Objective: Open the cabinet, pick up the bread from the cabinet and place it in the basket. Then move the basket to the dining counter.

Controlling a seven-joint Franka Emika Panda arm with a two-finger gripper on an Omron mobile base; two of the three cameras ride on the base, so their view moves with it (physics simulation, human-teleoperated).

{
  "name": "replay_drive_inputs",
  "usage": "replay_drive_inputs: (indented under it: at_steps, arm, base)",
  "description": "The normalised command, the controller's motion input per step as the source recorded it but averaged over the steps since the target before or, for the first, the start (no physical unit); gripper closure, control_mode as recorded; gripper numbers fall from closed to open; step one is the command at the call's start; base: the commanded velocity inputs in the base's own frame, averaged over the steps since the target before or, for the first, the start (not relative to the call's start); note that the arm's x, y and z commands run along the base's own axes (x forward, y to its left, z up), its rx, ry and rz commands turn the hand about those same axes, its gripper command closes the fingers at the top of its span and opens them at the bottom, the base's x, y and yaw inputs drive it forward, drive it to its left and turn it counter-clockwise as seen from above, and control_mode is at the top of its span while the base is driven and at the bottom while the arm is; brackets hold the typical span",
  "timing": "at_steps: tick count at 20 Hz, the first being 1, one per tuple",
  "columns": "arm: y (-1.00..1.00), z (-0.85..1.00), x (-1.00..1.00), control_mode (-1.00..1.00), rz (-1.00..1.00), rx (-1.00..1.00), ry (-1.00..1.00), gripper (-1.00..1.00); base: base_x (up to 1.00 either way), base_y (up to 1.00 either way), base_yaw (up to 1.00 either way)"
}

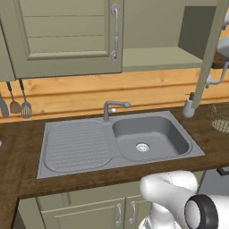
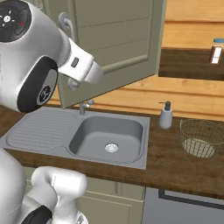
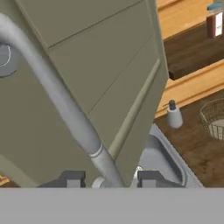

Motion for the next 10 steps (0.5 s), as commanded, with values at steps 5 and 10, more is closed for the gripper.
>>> replay_drive_inputs:
  at_steps: [5,10]
  arm:
    - [0.77,0.0,-0.55,-1.0,-0.07,-0.21,-0.01,-1.0]
    - [1.0,-0.1,-0.02,-1.0,-0.08,-0.45,0.14,-1.0]
  base:
    - [0.0,0.0,0.0]
    - [0.0,0.0,0.0]
